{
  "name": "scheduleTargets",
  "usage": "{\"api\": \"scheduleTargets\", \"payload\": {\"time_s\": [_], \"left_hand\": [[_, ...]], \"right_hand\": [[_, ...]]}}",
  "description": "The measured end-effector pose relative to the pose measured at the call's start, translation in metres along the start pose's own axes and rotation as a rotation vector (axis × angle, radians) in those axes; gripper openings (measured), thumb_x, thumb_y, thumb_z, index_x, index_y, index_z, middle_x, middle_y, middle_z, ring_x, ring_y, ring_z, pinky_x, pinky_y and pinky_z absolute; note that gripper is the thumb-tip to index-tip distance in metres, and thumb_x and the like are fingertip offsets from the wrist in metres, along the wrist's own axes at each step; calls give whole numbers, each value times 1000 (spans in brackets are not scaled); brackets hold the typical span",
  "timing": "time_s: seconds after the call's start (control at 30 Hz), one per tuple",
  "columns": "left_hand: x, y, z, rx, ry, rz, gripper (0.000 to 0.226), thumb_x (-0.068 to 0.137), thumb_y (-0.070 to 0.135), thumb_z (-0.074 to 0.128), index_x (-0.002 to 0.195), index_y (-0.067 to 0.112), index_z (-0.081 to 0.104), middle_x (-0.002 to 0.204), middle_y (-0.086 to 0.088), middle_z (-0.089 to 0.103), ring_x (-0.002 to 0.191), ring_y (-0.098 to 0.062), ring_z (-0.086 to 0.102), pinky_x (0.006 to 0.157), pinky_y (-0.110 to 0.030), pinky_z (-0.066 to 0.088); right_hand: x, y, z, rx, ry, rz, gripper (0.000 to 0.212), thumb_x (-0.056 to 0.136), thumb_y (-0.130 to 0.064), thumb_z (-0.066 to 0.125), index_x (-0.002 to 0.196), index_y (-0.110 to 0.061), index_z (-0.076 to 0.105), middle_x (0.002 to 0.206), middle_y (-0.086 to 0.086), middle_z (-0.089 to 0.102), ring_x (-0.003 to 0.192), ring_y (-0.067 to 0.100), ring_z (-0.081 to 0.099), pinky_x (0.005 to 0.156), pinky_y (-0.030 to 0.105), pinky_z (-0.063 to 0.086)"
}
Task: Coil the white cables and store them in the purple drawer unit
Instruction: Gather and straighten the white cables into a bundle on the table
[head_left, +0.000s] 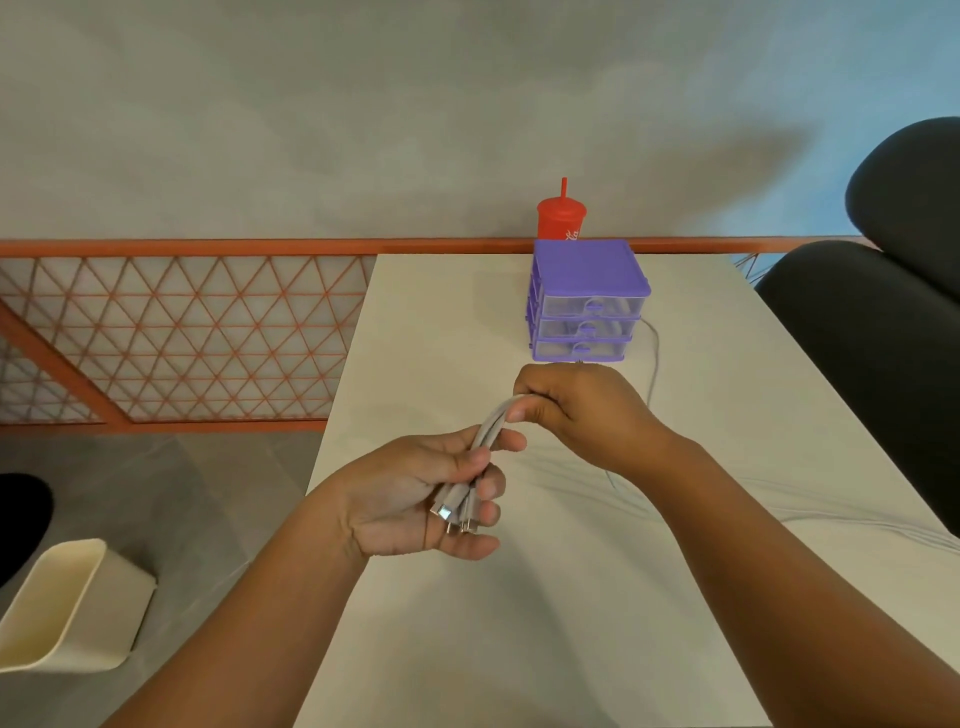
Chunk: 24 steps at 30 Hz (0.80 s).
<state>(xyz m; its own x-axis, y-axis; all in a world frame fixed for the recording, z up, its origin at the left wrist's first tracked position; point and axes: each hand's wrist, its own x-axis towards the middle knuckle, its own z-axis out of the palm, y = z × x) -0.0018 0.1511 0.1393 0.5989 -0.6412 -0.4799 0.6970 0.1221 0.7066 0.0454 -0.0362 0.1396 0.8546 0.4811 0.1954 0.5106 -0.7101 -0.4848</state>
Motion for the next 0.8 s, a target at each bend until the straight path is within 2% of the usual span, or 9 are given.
{"api": "scheduleTargets", "payload": {"time_s": [0.1, 0.2, 0.37, 0.43, 0.5, 0.6, 0.67, 0.73, 0.8], "left_hand": [[4, 0, -2, 31, 49, -7, 21, 79, 15, 51, 97, 10, 60, 54, 2, 44, 48, -11, 48, 48, -24, 45], [7, 1, -5, 53, 60, -33, 15, 79, 22, 51, 87, 11, 57, 51, 4, 38, 44, -9, 40, 46, -20, 39], [14, -3, -11, 241, 190, -40, 49, 79, 62, 38, 64, 16, 49, 47, 4, 29, 41, -11, 31, 45, -20, 34], [17, -6, -17, 366, 218, -19, 49, 84, 60, 37, 61, 17, 41, 48, 5, 29, 43, -12, 31, 51, -23, 33], [19, -9, -24, 529, 249, -17, 48, 91, 54, 33, 61, 16, 37, 47, 5, 37, 43, -10, 36, 56, -23, 34], [22, -12, -42, 969, 333, -44, 47, 96, 51, 28, 69, 15, 42, 61, -5, 56, 44, -4, 44, 60, -25, 33], [20, -16, -60, 1175, 369, -89, 41, 97, 46, 29, 75, 16, 47, 57, -4, 53, 53, -13, 45, 58, -27, 32], [17, -20, -76, 1247, 371, -163, 36, 99, 36, 32, 75, 17, 51, 57, 4, 55, 52, -14, 44, 58, -25, 36], [13, -25, -90, 1265, 369, -246, 34, 99, 30, 33, 72, 19, 50, 63, 4, 56, 49, -9, 42, 53, -21, 37]], "right_hand": [[0, 1, 1, -28, 5, -2, 48, 80, -58, 40, 83, -14, 60, 68, -8, 54, 67, 16, 52, 63, 33, 44], [0, 3, 1, -68, -35, -10, 54, 77, -61, 35, 84, -12, 59, 70, -7, 53, 69, 18, 52, 65, 35, 44], [2, 4, 9, -116, -83, -27, 55, 80, -62, 32, 86, -14, 58, 64, -11, 47, 69, 17, 49, 65, 30, 41], [3, 4, 14, -148, -102, -21, 48, 85, -57, 39, 88, -13, 58, 61, -11, 44, 68, 17, 48, 62, 28, 38], [4, 5, 23, -171, -129, -13, 45, 87, -55, 42, 88, -14, 57, 67, -5, 51, 70, 19, 50, 62, 28, 38], [3, 5, 48, -177, -215, 34, 44, 89, -55, 40, 91, -14, 56, 83, 6, 63, 74, 22, 49, 65, 32, 39], [4, 1, 71, -166, -277, 78, 43, 91, -54, 39, 96, -14, 56, 93, 10, 65, 83, 27, 53, 63, 30, 32], [5, -5, 98, -147, -329, 123, 44, 92, -53, 38, 98, -13, 55, 97, 13, 64, 90, 30, 56, 64, 29, 28], [7, -13, 126, -152, -375, 147, 44, 94, -51, 37, 100, -12, 54, 90, 13, 62, 88, 31, 56, 61, 30, 29]]}}
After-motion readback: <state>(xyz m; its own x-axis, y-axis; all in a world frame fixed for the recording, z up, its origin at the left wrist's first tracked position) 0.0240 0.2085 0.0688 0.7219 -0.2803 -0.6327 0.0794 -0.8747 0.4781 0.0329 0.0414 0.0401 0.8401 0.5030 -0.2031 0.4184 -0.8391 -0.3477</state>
